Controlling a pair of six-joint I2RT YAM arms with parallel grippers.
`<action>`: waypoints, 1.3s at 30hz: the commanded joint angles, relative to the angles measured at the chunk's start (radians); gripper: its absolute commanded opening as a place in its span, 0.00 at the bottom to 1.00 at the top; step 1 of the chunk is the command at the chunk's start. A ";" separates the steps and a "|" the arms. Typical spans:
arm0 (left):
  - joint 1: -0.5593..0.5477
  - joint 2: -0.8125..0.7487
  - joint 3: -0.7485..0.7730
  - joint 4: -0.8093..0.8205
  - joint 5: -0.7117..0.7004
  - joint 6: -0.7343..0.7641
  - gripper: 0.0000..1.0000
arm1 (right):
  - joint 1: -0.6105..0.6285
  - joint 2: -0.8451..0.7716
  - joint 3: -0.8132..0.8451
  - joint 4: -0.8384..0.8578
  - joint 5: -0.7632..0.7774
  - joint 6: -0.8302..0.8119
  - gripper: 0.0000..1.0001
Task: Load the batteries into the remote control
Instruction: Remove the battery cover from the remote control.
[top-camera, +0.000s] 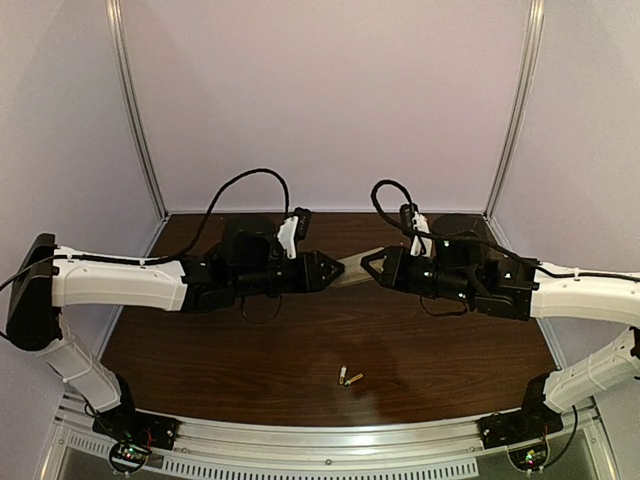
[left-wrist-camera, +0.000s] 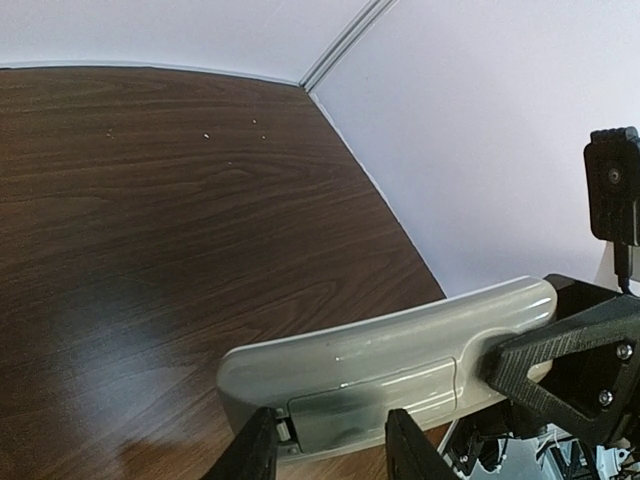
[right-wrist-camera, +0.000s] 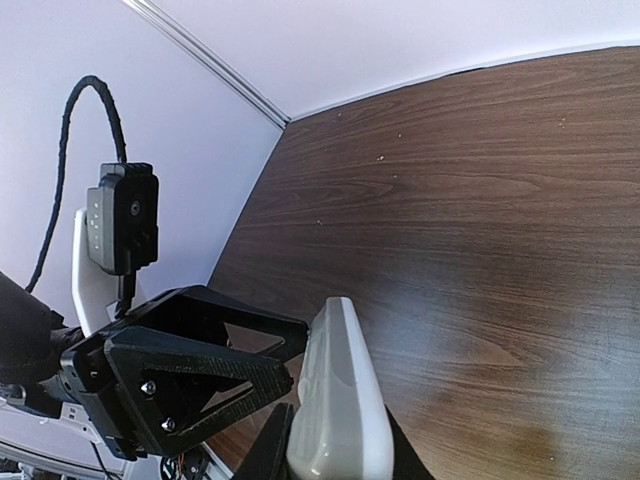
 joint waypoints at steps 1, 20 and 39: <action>-0.008 0.030 0.018 0.075 0.087 -0.002 0.38 | 0.014 -0.019 -0.002 0.084 -0.042 0.022 0.00; -0.018 -0.068 -0.065 0.292 0.207 0.010 0.34 | 0.010 -0.023 0.009 -0.025 0.088 -0.052 0.00; -0.018 -0.044 -0.002 -0.029 -0.020 0.012 0.39 | 0.008 -0.043 -0.026 0.063 0.031 -0.011 0.00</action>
